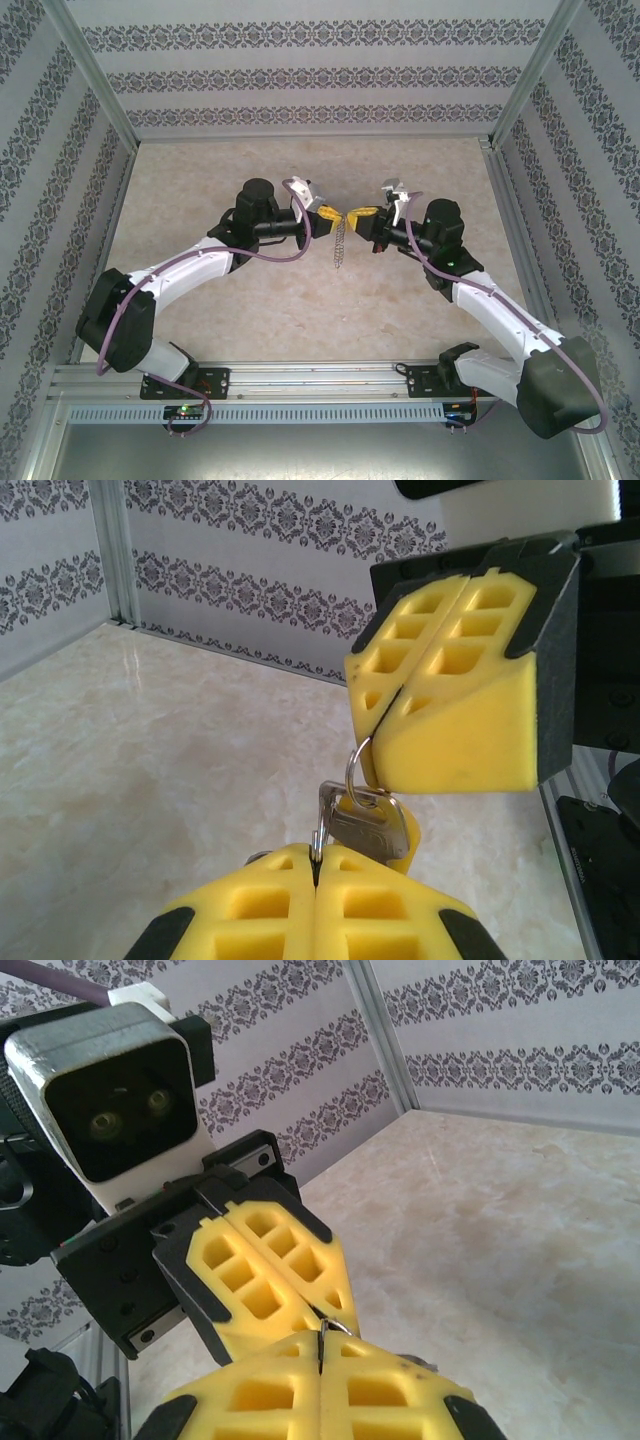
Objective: Put the keys on the keyring
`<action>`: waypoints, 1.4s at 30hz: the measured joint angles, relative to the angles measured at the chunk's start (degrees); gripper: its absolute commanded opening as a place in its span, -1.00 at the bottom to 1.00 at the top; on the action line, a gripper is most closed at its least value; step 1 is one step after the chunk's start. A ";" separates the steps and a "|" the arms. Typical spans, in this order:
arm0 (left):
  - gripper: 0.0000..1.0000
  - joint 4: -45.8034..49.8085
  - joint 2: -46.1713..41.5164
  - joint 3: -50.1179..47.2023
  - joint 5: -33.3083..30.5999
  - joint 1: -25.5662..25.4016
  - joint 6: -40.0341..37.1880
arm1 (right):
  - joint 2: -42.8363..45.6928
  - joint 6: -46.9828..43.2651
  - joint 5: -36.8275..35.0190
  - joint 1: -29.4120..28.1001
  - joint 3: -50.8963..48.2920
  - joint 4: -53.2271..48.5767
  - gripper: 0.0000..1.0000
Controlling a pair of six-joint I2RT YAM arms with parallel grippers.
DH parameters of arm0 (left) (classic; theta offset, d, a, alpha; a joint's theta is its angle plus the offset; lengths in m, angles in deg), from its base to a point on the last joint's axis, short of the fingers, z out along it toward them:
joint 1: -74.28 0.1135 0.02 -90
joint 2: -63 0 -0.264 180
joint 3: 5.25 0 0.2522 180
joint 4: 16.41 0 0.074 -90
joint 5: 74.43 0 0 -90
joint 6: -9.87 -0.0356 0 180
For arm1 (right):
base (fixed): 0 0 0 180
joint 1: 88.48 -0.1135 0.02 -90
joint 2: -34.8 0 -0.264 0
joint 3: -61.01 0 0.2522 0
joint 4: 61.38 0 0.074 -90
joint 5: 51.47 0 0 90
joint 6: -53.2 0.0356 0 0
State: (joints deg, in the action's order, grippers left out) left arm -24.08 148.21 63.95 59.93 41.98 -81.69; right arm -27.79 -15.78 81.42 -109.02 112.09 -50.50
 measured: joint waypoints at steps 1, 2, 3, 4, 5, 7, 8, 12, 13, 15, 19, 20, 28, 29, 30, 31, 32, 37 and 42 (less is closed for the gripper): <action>-1.00 0.00 0.04 0.00 -0.04 0.00 0.00 | -0.22 -0.04 0.00 -0.02 0.31 0.00 -1.00; -1.00 0.00 0.09 0.00 -0.02 0.00 0.00 | -0.44 -0.07 -0.02 -0.26 0.52 0.02 -1.00; -1.00 0.02 0.09 0.00 -0.02 -0.02 -0.02 | -0.63 -0.11 0.00 -0.26 0.68 0.02 -1.00; -1.00 0.02 0.11 0.00 -0.02 -0.02 -0.02 | -0.92 -0.24 0.00 -0.28 0.81 0.02 -1.00; -1.00 0.04 0.11 0.09 -0.02 -0.02 -0.02 | -1.14 -0.26 0.00 -0.35 0.85 0.02 -1.00; -1.00 0.04 0.11 0.17 -0.04 -0.02 -0.07 | -1.57 -0.46 0.00 -0.37 0.90 -0.07 -1.00; -1.00 0.02 0.11 0.22 -0.07 -0.02 -0.15 | -1.66 -0.46 0.00 -0.37 0.90 -0.22 -1.00; -1.00 0.04 0.11 0.26 -0.07 -0.02 -0.46 | -1.68 -0.68 0.00 -0.37 0.90 -0.83 -1.00; -1.00 0.04 0.11 0.26 -0.07 -0.02 -0.61 | -1.68 -0.76 -0.02 -0.37 0.90 -0.98 -1.00; -1.00 0.04 0.11 0.28 -0.07 -0.02 -0.70 | -1.68 -1.09 -0.04 -0.35 0.87 -1.25 -1.00; -1.00 0.04 0.11 0.31 -0.07 -0.02 -1.03 | -1.68 -1.53 -0.15 -0.20 0.72 -1.29 -1.00; -1.00 0.04 0.11 0.31 -0.09 -0.02 -1.07 | -1.68 -1.53 -0.17 0.00 0.66 -1.33 -1.00; -1.00 0.02 0.11 0.31 -0.76 -0.13 -1.07 | -1.68 -1.53 0.15 2.19 0.22 -1.97 -1.00; -1.00 0.02 0.11 0.31 -0.94 -0.24 -1.09 | -1.66 -1.55 0.20 2.19 0.15 -2.01 -1.00; -1.00 0.02 0.11 0.31 -0.98 -0.26 -1.09 | -1.66 -1.53 0.28 2.34 0.07 -2.08 -1.00; -1.00 0.02 0.11 0.31 -1.01 -0.28 -1.09 | -1.64 -1.53 0.42 2.43 -0.02 -2.10 -1.00; -1.00 0.02 0.11 0.31 -1.09 -0.33 -1.07 | -1.66 -1.53 0.55 2.45 -0.07 -2.12 -1.00; -1.00 -0.02 0.11 0.31 -1.09 -0.33 -1.07 | -1.75 -1.51 1.60 2.45 -0.11 -2.12 -1.00; -1.00 -0.92 0.11 0.31 -1.11 -0.33 -1.03 | -2.73 -1.31 3.43 2.80 -0.11 -2.05 -1.00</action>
State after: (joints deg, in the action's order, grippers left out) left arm -25.00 148.32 64.26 58.82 41.66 -82.72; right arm -30.52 -17.10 84.86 -106.22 111.98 -52.55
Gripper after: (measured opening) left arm 0.049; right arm 0.053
